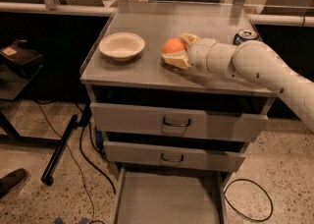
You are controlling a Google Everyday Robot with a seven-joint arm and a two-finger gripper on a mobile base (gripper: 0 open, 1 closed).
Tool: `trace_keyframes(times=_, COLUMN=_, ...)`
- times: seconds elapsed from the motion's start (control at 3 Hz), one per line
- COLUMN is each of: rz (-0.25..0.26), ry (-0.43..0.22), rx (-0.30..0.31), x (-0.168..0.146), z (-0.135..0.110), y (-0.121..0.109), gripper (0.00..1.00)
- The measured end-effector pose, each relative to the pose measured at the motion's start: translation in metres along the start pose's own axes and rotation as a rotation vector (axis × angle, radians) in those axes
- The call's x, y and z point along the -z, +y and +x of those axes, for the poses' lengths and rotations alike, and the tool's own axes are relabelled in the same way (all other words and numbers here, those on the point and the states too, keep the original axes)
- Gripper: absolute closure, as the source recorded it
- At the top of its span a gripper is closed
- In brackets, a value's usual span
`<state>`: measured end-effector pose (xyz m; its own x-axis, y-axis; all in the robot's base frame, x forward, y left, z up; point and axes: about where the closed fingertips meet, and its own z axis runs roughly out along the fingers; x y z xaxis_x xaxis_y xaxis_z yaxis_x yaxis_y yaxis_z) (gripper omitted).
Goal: Pick orange from bottom drawer and place on counter
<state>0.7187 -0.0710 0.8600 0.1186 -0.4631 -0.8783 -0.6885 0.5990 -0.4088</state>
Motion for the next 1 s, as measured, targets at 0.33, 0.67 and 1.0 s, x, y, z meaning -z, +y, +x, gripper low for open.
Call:
trace_keyframes(times=0.33, rz=0.000, ry=0.000, rx=0.000, x=0.0000, z=0.0000, y=0.0000, gripper=0.35)
trace_keyframes(times=0.67, rz=0.000, ry=0.000, rx=0.000, x=-0.0001, z=0.0000, y=0.0001, gripper=0.11)
trace_keyframes(times=1.0, rz=0.000, ry=0.000, rx=0.000, x=-0.0001, z=-0.0001, y=0.0001, gripper=0.00)
